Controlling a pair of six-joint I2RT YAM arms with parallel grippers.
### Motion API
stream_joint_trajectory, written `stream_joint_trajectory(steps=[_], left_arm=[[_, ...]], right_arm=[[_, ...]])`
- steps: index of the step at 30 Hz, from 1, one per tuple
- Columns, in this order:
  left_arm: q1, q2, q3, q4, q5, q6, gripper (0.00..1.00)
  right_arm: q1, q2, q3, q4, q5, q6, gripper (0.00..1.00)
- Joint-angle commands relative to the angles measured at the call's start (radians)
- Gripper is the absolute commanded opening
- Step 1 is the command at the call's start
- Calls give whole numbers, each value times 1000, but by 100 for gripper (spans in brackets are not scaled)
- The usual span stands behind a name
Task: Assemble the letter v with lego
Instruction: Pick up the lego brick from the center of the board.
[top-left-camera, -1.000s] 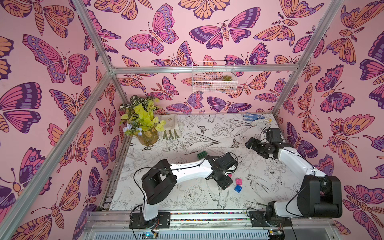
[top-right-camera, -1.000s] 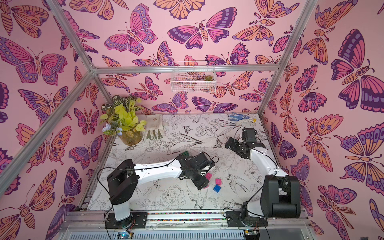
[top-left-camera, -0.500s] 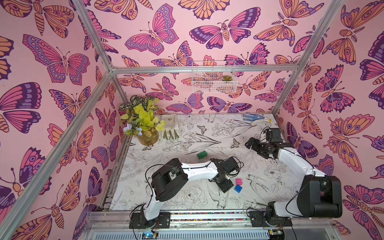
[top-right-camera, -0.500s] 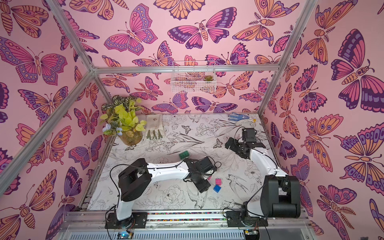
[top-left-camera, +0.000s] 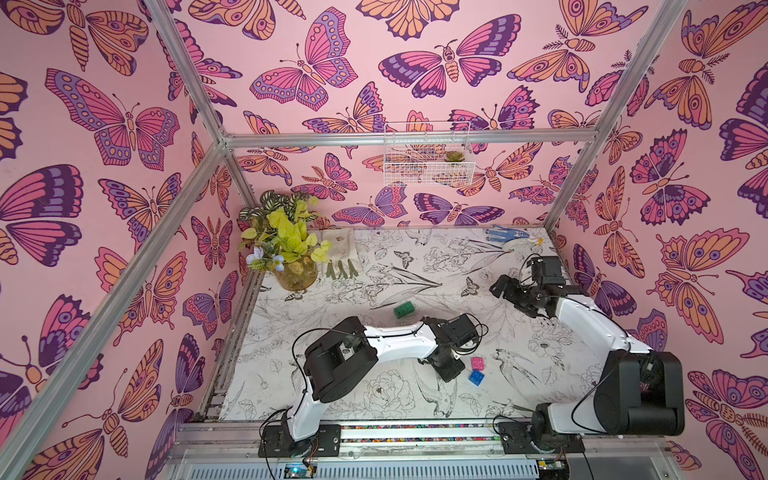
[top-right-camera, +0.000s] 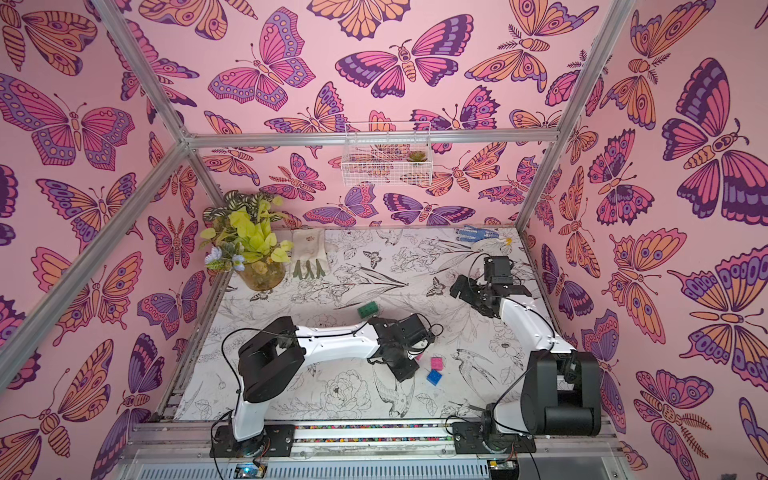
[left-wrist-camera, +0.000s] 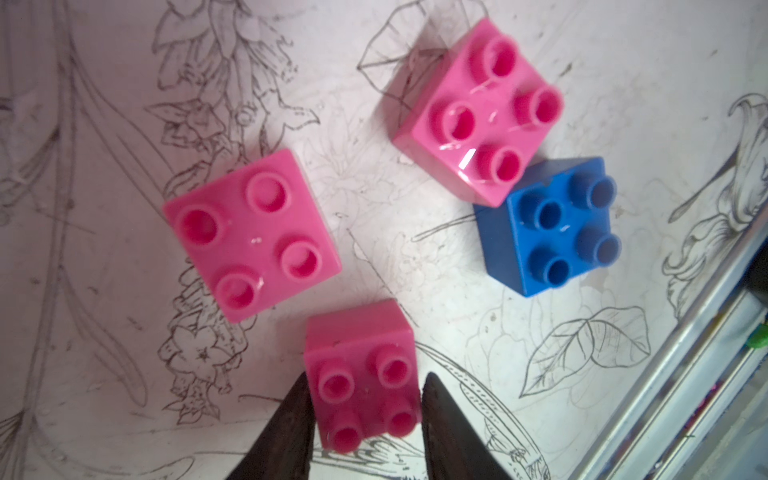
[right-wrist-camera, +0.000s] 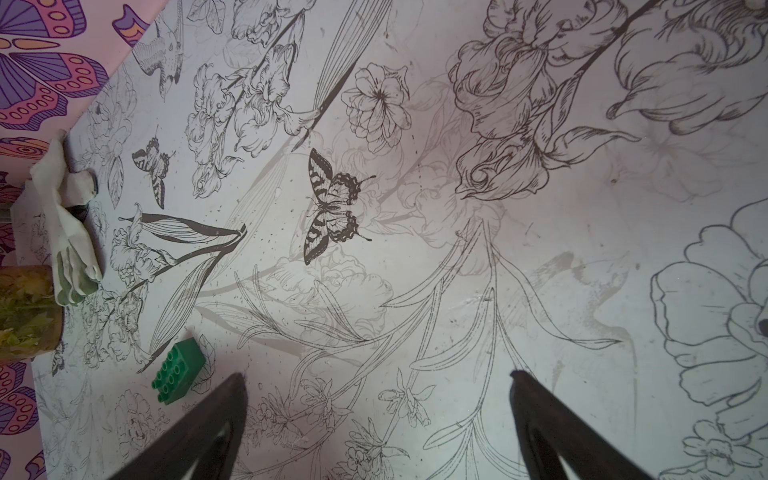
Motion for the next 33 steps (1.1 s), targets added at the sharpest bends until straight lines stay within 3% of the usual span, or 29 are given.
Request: stream_joint_trajectory(steps=[1,11,14,17,27,33], left_arm=[[-5,34,10,-15,-31,0,45],[-7,56,29,-15,-44,-14,44],[-7,57,22,-15,-41,-17,30],[-8,45,12,-15,-45,-22,24],[-6,-55,60,-47,-105,-82,24],[-8,-18,145,-94,-134,-124,24]], right_arm=[[-4,5,1,11,-16,-1,99],[-4,5,1,9,-18,-4,99],[-4,5,0,11,-20,-3,99],[-4,5,2,11,-19,-4,99],[-4,29,0,22,-46,2,99],[-4,55,17,14,-55,14,99]])
